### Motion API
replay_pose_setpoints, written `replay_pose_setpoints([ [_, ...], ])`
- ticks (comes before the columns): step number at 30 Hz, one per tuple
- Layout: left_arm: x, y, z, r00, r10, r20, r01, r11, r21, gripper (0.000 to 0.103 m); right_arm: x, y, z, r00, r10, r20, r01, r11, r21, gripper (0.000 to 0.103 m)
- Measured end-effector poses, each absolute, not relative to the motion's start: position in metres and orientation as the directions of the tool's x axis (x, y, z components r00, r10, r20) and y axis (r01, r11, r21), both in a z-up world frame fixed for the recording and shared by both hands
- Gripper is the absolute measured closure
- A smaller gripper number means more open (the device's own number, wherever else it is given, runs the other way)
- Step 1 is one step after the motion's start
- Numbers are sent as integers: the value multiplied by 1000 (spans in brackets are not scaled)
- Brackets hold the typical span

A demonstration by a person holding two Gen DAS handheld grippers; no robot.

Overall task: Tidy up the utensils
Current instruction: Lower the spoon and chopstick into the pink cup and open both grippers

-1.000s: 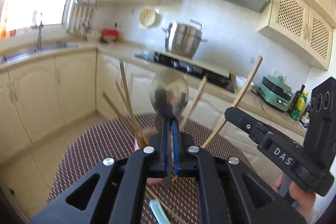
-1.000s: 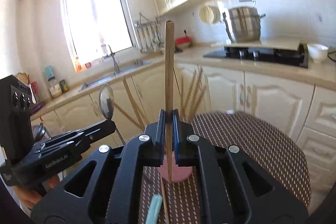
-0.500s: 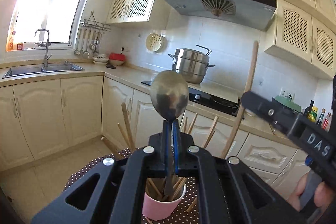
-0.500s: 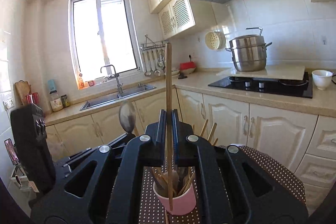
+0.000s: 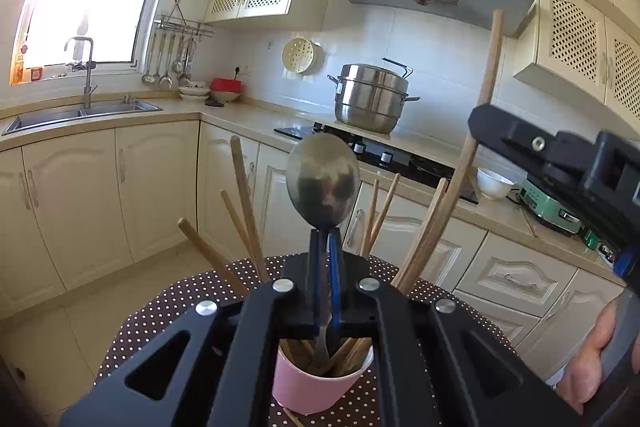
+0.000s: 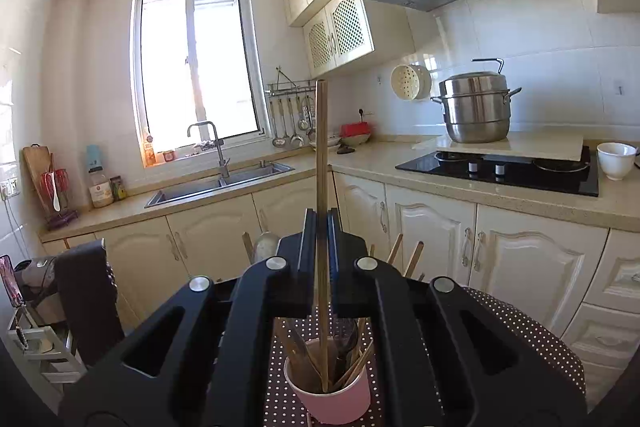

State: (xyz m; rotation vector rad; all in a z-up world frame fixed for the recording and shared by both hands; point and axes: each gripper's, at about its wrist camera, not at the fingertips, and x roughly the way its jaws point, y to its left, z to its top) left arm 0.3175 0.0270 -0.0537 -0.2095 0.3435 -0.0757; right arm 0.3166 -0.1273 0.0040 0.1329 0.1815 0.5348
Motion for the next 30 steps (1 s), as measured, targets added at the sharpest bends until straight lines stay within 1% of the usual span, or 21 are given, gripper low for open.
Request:
replay_pose_setpoints([
  [3,320,29,-57,931,-113,-348,35,974,-223,97,320,-125,-4,838,520,-164,-493,851,181,97],
  [5,321,29,-59,927,-113,-358,32,974,-224,95,321,-125,-8,838,516,-177,-488,854,182,97],
  [6,320,30,-60,928,-113,-355,32,973,-227,89,322,-125,-10,835,518,-186,-488,853,186,97],
  [7,320,30,-60,928,-111,-354,30,973,-227,79,322,-126,-12,833,519,-190,-487,852,191,97],
  [9,317,31,-59,933,-103,-345,24,974,-225,71,322,-126,-15,834,515,-199,-482,855,191,97],
  [12,315,31,-59,935,-94,-342,18,976,-217,70,322,-126,-20,833,510,-214,-476,858,195,97],
  [16,311,33,-60,936,-91,-341,15,975,-220,65,323,-127,-25,832,504,-231,-467,862,198,97],
  [21,306,32,-62,933,-63,-353,-4,983,-186,58,322,-128,-31,830,499,-248,-459,865,205,97],
  [23,305,32,-63,931,-59,-359,-6,984,-178,57,322,-127,-34,830,494,-258,-454,868,203,97],
  [25,304,32,-65,929,-58,-365,-8,984,-177,54,323,-126,-38,829,491,-266,-450,870,204,97],
  [30,301,30,-69,924,-31,-382,-26,990,-142,51,326,-124,-52,819,487,-303,-440,872,214,97],
])
